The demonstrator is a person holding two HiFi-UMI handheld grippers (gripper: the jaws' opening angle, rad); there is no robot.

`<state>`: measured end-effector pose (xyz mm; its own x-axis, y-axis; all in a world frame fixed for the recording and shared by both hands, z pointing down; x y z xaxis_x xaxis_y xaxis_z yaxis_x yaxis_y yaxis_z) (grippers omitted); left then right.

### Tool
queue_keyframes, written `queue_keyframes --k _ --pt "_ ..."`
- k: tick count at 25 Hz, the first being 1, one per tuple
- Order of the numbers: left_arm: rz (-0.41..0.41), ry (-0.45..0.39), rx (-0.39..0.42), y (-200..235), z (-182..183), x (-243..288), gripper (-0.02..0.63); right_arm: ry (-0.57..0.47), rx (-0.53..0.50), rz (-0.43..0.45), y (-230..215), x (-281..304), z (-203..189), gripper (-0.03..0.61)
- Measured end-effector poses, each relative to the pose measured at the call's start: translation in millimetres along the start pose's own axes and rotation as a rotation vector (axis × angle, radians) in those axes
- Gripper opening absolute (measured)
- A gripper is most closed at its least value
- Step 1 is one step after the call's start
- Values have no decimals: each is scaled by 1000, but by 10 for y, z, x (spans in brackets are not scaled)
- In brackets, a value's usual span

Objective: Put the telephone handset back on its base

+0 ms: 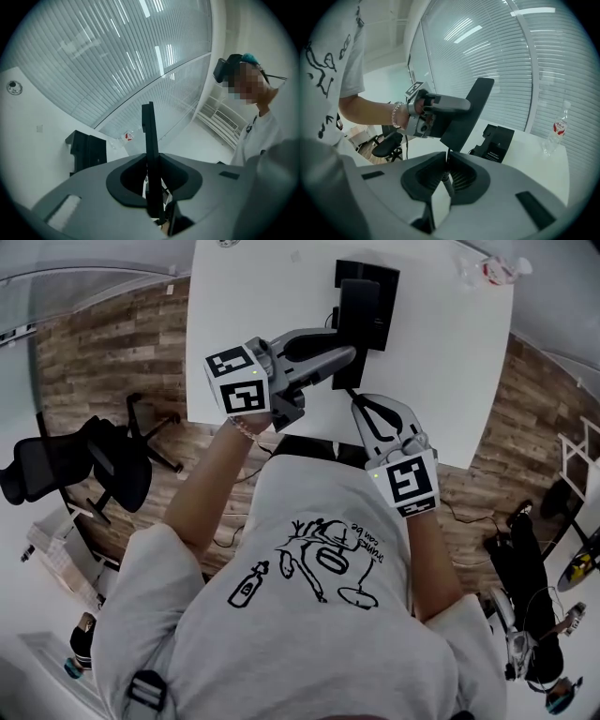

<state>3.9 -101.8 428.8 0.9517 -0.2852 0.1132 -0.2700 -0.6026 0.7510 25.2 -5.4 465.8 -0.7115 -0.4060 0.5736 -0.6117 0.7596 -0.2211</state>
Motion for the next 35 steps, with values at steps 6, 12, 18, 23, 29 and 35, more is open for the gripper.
queue_keyframes --k 6,12,18,23,29,35 --pt "8 22 -85 342 -182 44 83 0 40 7 -56 121 -131 18" --pt "27 81 -165 689 -347 144 98 -1 70 10 -140 241 -210 18" --pt "29 94 -278 947 -440 168 100 -11 104 7 -199 345 -246 18" --pt "24 77 -343 1087 -478 197 100 -11 134 -9 -277 397 -297 18" --pt "39 90 -368 1258 -471 216 101 -13 158 -9 -368 519 -276 18" --pt "57 105 -377 1319 -497 238 106 -17 162 -10 -387 538 -270 18"
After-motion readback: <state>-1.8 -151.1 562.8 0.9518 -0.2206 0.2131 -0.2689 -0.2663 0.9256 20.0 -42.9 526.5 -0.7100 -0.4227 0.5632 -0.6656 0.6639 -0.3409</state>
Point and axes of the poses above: the fingertips, and each gripper's own axes: x forward along the fingers, y to its left, z out of its top, the point moved 1 cm from there along -x, backward along the fingers, and after that the axes turned 5 degrees about z, right-handed, at the moved point
